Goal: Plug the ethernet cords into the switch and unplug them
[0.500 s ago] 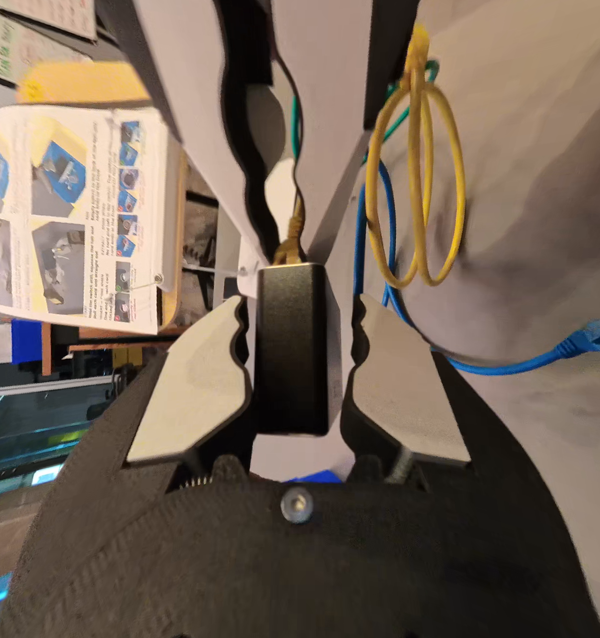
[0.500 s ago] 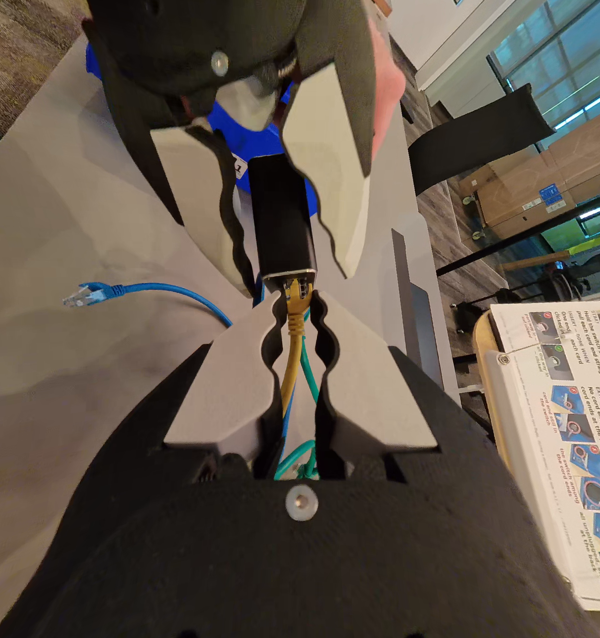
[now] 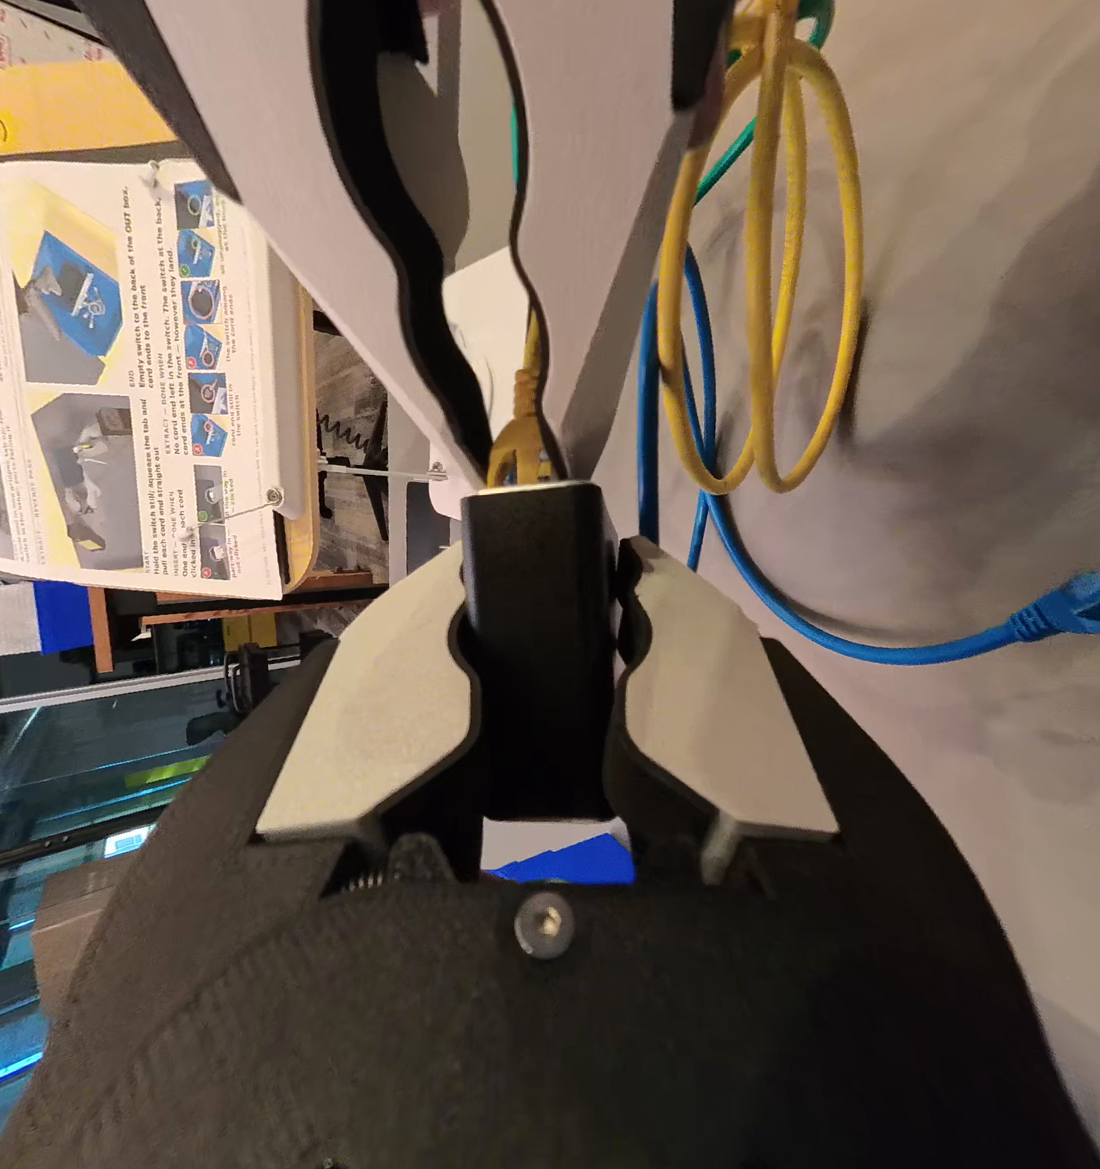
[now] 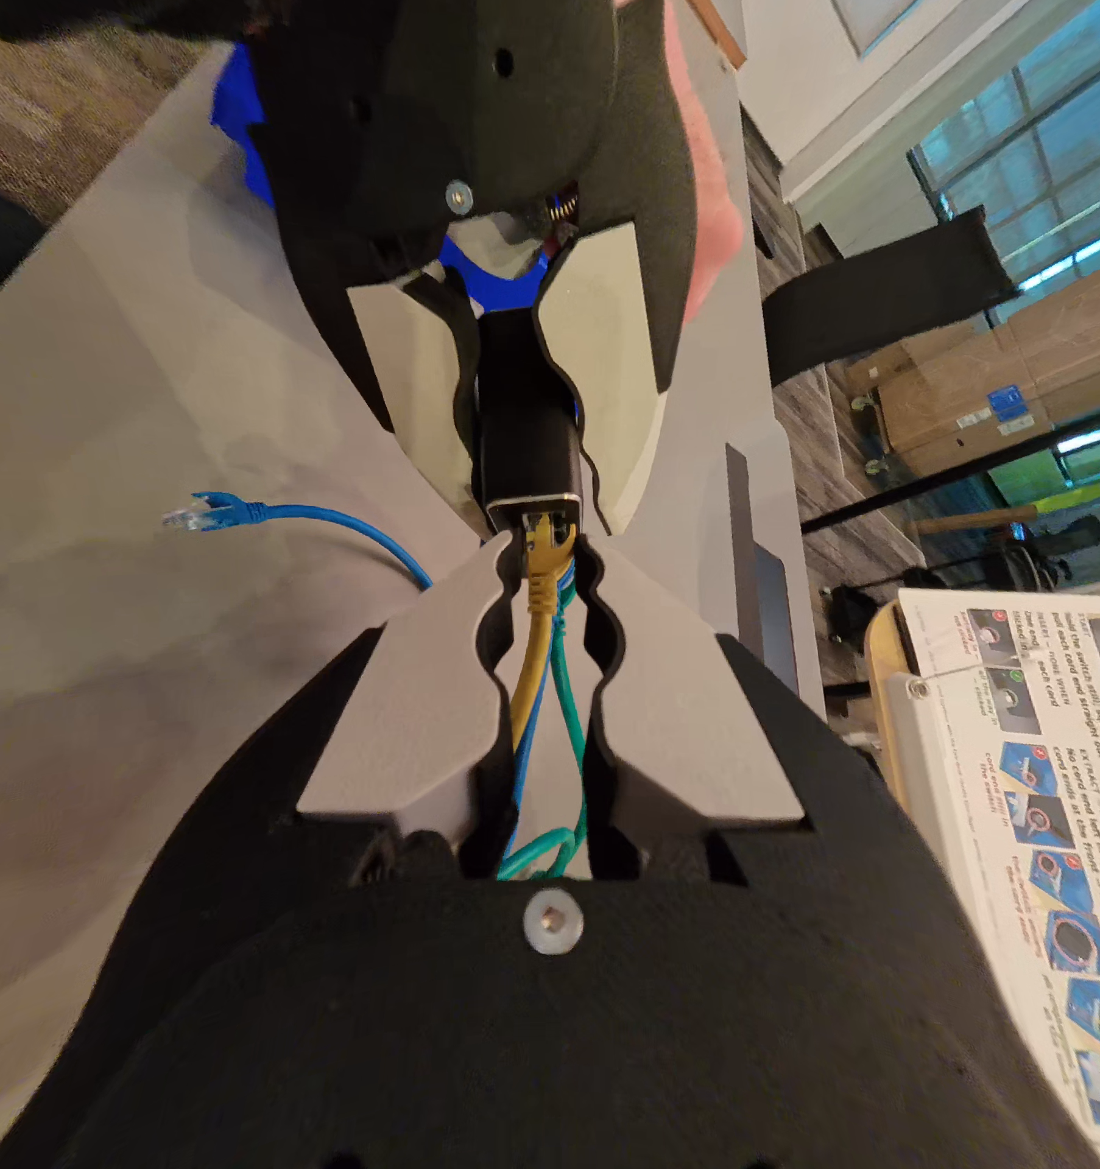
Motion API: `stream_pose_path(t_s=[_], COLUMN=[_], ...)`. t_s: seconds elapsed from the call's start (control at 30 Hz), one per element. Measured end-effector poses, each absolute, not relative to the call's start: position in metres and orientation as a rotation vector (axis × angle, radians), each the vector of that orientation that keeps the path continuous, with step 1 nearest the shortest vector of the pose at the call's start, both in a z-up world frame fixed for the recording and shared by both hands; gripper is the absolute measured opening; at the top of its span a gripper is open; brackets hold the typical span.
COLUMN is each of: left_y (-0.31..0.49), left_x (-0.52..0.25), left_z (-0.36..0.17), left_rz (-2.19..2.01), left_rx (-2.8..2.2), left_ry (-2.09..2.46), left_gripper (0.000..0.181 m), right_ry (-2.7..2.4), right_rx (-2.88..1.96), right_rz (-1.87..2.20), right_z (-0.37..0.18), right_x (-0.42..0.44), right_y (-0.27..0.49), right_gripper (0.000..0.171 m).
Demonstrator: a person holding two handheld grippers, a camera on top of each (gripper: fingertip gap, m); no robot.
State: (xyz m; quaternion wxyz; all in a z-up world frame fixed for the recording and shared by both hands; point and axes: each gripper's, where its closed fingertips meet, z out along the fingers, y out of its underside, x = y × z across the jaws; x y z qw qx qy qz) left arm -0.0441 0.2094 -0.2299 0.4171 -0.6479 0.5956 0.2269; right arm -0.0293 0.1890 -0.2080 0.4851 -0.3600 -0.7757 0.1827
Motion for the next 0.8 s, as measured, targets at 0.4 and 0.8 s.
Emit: stream_pose_path(t_s=[0.4, 0.8], left_y=[0.2025, 0.2022], left_x=[-0.0421, -0.0418], left_z=[-0.2300, -0.2305], left_rz=[0.493, 0.491], left_rx=[-1.665, -1.671], left_ry=[1.519, 1.522], left_gripper=[0.040, 0.039], right_ry=[-1.917, -1.943], right_rx=[-0.785, -0.777], right_rz=[0.481, 0.480], right_z=[-0.2013, -0.2004], right_x=[-0.0272, -0.0272], right_y=[0.1799, 0.1773], right_gripper=[0.011, 0.009])
